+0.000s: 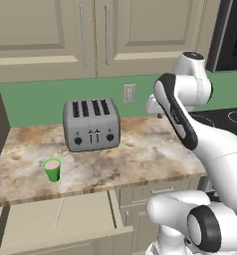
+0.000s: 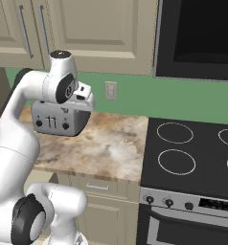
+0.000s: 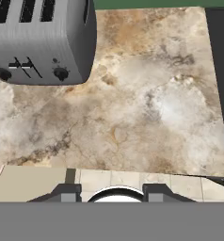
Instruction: Pick up the straw from the left drawer and put it inside the smoothie cup.
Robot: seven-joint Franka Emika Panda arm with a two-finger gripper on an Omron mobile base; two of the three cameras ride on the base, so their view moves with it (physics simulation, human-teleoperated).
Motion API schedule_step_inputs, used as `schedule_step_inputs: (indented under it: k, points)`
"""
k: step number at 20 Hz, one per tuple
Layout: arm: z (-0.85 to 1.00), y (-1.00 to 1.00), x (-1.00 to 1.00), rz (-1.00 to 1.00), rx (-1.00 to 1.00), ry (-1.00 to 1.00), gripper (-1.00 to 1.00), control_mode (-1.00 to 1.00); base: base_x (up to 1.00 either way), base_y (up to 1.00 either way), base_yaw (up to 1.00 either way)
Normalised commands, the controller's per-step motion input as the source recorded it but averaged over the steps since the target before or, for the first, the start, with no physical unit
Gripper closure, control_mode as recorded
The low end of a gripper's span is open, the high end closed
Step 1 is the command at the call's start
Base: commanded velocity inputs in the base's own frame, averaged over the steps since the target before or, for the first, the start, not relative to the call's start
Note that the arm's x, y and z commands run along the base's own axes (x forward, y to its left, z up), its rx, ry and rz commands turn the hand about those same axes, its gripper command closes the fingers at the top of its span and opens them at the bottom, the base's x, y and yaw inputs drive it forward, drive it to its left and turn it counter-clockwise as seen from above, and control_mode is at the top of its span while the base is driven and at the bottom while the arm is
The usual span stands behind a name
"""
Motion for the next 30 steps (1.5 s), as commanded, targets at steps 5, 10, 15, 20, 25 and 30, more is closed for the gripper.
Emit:
schedule_step_inputs:
  k: [5, 10, 15, 20, 25, 30]
  points:
    - [0.00, 0.02, -0.46, 0.00, 0.00, -0.06, -1.00, -1.00, 0.00, 0.00, 0.00]
    - [-0.03, 0.70, -1.00, -0.08, -0.01, -0.20, -1.00, -1.00, 0.00, 0.00, 0.00]
    - [-0.22, 1.00, -0.93, -0.07, 0.00, 0.02, -1.00, -1.00, 0.00, 0.00, 0.00]
    - [-0.61, 1.00, -0.45, -0.04, 0.00, 0.06, -1.00, -1.00, 0.00, 0.00, 0.00]
    - [-0.91, 0.87, 0.18, 0.00, 0.00, 0.13, -1.00, -1.00, 0.00, 0.00, 0.00]
    - [-0.72, 0.20, 0.25, 0.00, -0.01, 0.17, -1.00, -1.00, 0.00, 0.00, 0.00]
